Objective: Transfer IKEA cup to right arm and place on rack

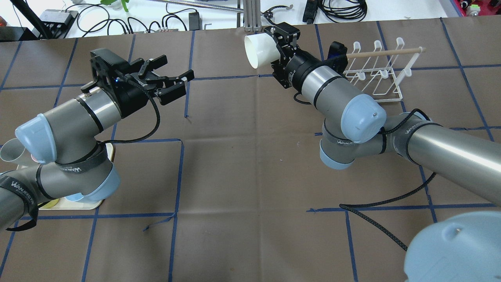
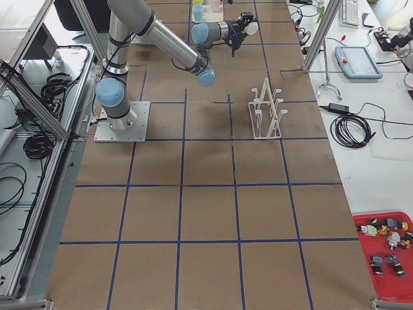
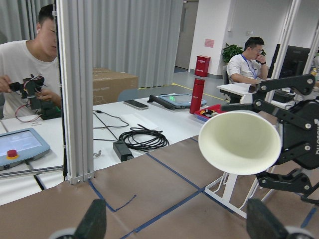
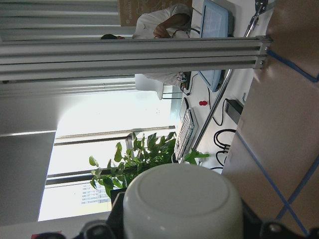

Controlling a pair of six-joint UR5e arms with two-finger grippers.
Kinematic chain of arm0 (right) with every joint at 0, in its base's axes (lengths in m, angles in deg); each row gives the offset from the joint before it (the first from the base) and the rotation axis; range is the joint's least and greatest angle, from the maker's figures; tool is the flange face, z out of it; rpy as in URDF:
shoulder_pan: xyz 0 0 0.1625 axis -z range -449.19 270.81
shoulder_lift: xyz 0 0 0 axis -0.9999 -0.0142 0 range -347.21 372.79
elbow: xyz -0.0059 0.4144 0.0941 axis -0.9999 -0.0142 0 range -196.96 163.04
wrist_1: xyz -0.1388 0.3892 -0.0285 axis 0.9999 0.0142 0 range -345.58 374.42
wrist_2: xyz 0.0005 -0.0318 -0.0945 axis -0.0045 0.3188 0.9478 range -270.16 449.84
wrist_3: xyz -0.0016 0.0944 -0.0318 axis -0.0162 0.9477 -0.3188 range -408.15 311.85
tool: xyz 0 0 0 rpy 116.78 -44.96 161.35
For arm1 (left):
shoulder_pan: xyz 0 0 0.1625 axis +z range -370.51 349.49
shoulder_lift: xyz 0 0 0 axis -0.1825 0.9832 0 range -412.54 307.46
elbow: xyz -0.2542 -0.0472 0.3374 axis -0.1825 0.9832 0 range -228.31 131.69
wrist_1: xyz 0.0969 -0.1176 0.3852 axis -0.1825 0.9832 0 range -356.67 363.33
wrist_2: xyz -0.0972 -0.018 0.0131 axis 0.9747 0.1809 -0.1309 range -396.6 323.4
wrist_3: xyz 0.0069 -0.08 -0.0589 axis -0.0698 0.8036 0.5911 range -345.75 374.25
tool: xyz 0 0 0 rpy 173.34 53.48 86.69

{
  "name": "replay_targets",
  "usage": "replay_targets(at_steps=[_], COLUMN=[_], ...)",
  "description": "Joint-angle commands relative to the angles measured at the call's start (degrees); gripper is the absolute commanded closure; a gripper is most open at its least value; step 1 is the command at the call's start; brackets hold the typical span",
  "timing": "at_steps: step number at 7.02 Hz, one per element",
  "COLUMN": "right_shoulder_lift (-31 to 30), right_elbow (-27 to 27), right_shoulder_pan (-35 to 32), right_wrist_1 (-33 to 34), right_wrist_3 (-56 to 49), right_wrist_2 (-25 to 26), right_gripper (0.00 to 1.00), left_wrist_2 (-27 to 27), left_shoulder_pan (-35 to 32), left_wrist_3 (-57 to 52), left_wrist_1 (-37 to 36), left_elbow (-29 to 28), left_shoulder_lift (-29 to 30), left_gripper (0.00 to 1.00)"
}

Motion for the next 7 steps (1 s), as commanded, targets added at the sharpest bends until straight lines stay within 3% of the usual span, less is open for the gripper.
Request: replay_targets(at_steps=[1, 2, 4, 7], right_shoulder_lift=[-0.8, -0.8, -0.8, -0.5], right_elbow=[0.1, 0.1, 0.0, -0.1], right_shoulder_pan=[2.4, 3.3, 5.8, 12.2], right_wrist_1=[-0.5, -0.7, -2.5, -4.0], right_wrist_3=[-31.3, -42.6, -63.2, -80.8], right_wrist_2=[0.8, 0.9, 4.0, 7.0], right_gripper=[0.61, 0.63, 0.64, 0.65], left_wrist_2=[-9.9, -16.6, -36.7, -48.0], left_shoulder_pan=[-0.6, -3.3, -11.5, -13.1], left_wrist_3=[0.7, 0.8, 6.3, 7.9], left_wrist_1=[17.6, 28.5, 54.4, 92.0], left_elbow=[-4.3, -9.4, -21.3, -35.3], left_shoulder_lift=[-4.1, -4.8, -4.5, -5.1], left_gripper=[0.01, 0.01, 0.01, 0.01])
